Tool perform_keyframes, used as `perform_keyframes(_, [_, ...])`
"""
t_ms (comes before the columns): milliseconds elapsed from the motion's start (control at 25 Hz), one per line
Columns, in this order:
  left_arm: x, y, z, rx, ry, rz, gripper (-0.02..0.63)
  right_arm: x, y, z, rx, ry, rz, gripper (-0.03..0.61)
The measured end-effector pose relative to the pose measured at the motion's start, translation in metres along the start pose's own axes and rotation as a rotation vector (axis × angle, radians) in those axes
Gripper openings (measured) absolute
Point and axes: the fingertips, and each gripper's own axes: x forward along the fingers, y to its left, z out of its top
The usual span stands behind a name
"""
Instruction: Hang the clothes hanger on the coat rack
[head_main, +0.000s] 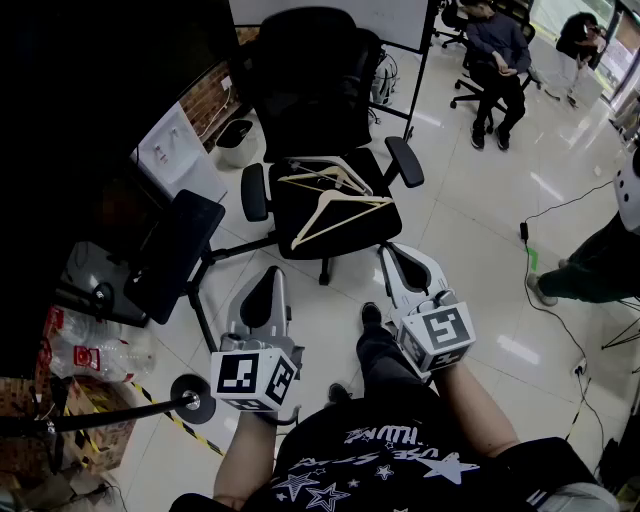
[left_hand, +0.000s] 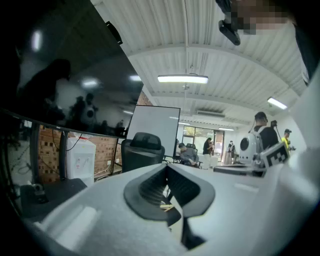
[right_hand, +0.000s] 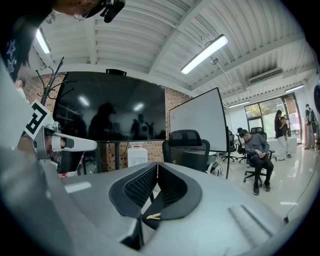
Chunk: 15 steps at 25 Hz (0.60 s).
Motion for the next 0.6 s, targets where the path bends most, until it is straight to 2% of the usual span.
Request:
perform_keyframes(120, [0.023,0.001,0.000,0.010,0.012,0.027,0.005,0.023,-0.022,-0.007,0.011,0.005,0.019,0.009])
perform_keyframes(240, [0.056,0.015,-0.015,-0.009,0.017,0.042,0.005,0.056,-0.047,-0.014,0.023,0.020,0.024,0.009])
perform_keyframes(440, [0.116,0.042,-0.054,-0.072,0.096,0.089,0.005,0.119,-0.084,-0.038,0.049,0.077,0.043,0.009])
perform_keyframes(600, [0.179,0.043,-0.077,-0.094,0.147,0.101,0.005,0.164,-0.127,-0.064,0.049,0.143,0.095,0.022])
